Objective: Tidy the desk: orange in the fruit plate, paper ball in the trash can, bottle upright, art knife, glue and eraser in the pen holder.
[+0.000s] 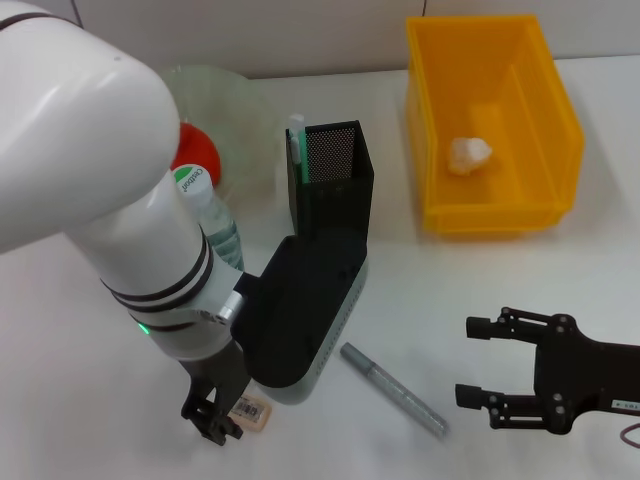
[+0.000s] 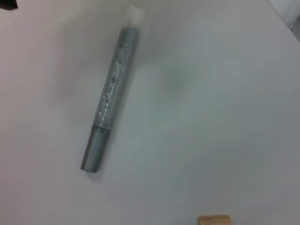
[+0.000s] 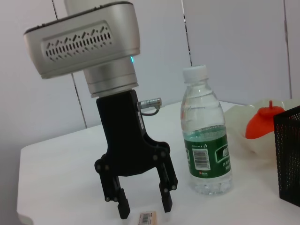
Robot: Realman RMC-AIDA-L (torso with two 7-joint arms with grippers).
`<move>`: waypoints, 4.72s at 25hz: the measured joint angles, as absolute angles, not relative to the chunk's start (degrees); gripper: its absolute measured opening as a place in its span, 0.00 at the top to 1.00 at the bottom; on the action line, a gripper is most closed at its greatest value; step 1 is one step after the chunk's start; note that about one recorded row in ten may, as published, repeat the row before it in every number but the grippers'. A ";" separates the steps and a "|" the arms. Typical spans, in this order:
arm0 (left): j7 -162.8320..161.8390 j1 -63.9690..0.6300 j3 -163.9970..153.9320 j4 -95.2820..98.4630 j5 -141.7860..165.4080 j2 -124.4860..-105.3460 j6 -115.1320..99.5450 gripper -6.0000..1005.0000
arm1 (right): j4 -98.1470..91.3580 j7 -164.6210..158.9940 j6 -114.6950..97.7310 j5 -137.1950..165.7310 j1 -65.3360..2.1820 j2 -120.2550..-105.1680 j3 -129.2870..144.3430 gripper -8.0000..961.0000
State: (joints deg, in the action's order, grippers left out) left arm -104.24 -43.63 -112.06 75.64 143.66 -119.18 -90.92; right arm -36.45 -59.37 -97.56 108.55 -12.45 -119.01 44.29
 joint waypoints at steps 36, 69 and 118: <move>-104.74 -45.06 -114.27 71.96 143.39 -119.18 -89.35 0.55 | -36.30 -59.41 -97.11 108.54 -12.74 -119.00 44.30 0.18; -104.16 -45.00 -115.10 70.95 143.43 -119.18 -87.19 0.71 | -35.75 -59.55 -96.82 108.54 -12.83 -119.00 44.21 0.18; -104.80 -40.04 -94.63 89.76 132.15 -118.91 -86.56 0.74 | -36.19 -60.18 -97.79 109.11 -12.12 -118.59 37.26 0.18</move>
